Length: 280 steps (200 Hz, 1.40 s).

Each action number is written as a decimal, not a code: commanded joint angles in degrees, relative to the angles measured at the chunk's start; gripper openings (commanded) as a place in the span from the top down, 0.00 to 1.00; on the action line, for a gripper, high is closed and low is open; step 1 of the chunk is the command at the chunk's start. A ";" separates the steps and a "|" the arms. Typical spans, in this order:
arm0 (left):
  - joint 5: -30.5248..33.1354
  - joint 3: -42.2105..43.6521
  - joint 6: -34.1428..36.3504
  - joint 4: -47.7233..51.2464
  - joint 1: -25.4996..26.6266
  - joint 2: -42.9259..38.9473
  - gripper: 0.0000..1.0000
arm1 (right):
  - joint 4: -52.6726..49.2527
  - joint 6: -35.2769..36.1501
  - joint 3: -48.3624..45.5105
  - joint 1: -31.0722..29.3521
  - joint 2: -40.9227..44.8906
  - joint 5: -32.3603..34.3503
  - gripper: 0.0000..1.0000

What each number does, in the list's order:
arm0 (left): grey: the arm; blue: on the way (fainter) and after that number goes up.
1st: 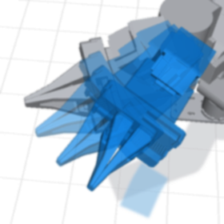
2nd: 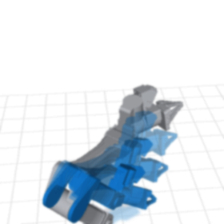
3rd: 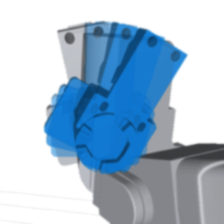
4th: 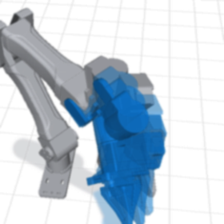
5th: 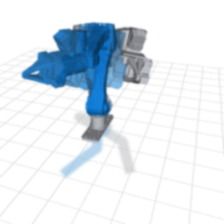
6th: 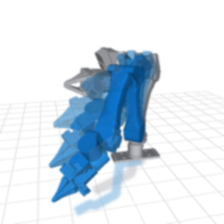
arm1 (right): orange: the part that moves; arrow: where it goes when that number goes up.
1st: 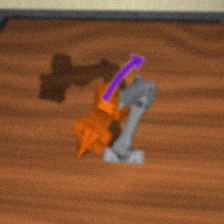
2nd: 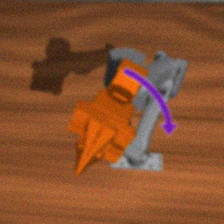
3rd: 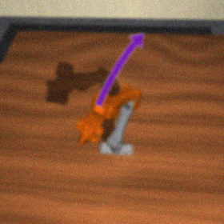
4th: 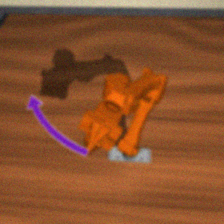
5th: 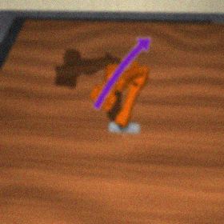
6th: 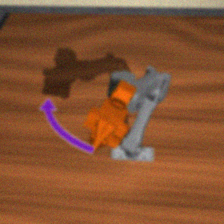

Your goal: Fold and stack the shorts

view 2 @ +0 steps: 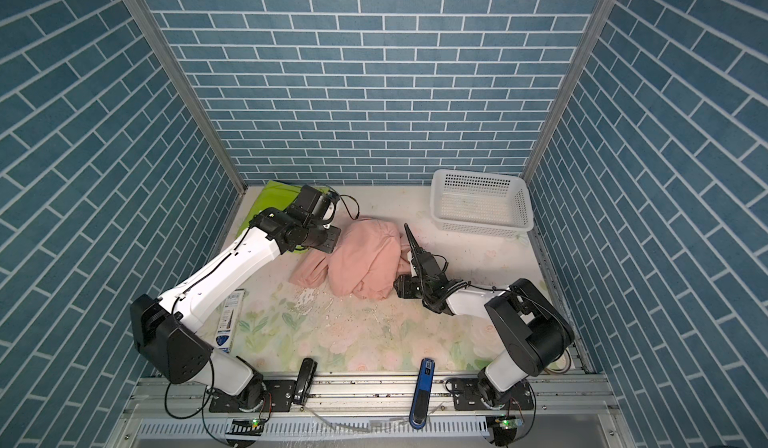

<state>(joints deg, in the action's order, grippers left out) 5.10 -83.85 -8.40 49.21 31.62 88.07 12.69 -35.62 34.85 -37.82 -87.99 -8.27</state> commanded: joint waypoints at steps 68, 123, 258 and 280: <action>-0.62 3.18 -0.91 0.57 -0.94 1.09 0.98 | -4.45 1.69 0.95 0.19 0.56 6.05 0.50; -0.73 3.59 -1.18 1.41 -1.14 0.26 0.81 | -3.44 6.92 8.98 0.12 -7.23 5.97 0.38; -0.29 4.53 -0.33 4.96 -2.88 -4.19 0.00 | -20.51 16.85 22.89 0.04 -7.64 -1.43 1.00; -0.48 3.99 0.35 5.54 -3.92 -5.23 0.00 | -29.18 17.58 23.75 -0.05 -1.41 -6.29 1.00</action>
<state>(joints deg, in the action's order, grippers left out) 4.32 -79.72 -9.13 52.75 28.95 84.47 -5.19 -20.60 56.47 -37.74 -97.14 -7.51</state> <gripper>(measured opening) 0.995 0.054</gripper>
